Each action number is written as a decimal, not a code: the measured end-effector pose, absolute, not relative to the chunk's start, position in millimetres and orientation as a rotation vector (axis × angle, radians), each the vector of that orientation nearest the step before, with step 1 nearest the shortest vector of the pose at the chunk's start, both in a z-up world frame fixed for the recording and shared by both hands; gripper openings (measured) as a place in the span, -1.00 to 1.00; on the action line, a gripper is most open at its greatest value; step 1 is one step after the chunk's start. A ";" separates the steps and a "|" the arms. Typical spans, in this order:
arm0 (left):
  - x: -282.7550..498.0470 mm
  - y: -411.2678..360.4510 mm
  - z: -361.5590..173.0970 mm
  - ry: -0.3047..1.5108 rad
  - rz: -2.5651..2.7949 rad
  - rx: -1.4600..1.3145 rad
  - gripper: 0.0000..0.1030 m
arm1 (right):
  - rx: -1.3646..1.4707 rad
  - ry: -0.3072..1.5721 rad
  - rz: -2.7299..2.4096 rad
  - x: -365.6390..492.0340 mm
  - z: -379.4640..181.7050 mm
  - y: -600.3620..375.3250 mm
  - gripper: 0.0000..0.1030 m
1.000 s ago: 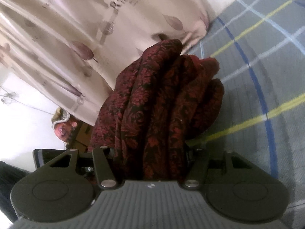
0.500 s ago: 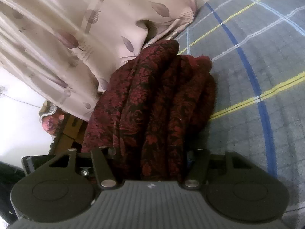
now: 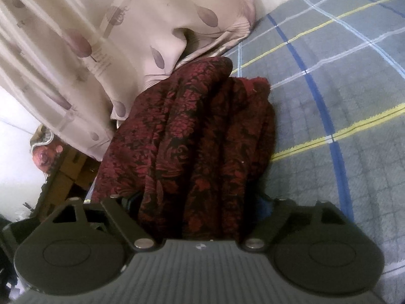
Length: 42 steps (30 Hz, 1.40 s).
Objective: Fold small clothes
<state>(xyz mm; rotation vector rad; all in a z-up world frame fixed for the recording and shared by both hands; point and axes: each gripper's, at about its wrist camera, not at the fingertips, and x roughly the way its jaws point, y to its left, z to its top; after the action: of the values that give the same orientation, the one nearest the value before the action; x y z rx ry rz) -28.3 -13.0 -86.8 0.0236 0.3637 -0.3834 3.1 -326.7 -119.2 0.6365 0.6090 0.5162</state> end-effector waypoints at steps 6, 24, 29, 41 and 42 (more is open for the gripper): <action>-68.8 -22.3 -69.5 0.239 -0.230 0.169 0.97 | 0.648 0.478 0.429 -27.0 -101.8 -340.4 0.90; -121.2 -32.3 -8.6 0.115 -0.144 0.011 0.97 | 0.124 0.077 0.099 -175.2 -40.4 -268.6 1.00; -121.8 -49.8 -3.6 0.131 -0.112 0.105 0.98 | 0.153 0.071 0.121 -182.2 -35.7 -270.0 1.00; -109.9 -57.0 -10.8 0.217 -0.081 0.100 1.00 | 0.106 0.076 0.114 -189.0 -39.6 -257.7 1.00; -109.4 -57.2 -12.1 0.221 -0.076 0.101 1.00 | 0.104 0.078 0.111 -189.2 -40.3 -256.1 1.00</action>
<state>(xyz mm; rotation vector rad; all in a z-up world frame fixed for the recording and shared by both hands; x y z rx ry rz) -109.4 -57.2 -12.1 0.1011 0.2205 -0.0760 -189.2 -256.1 -40.3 0.1037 0.0779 0.1108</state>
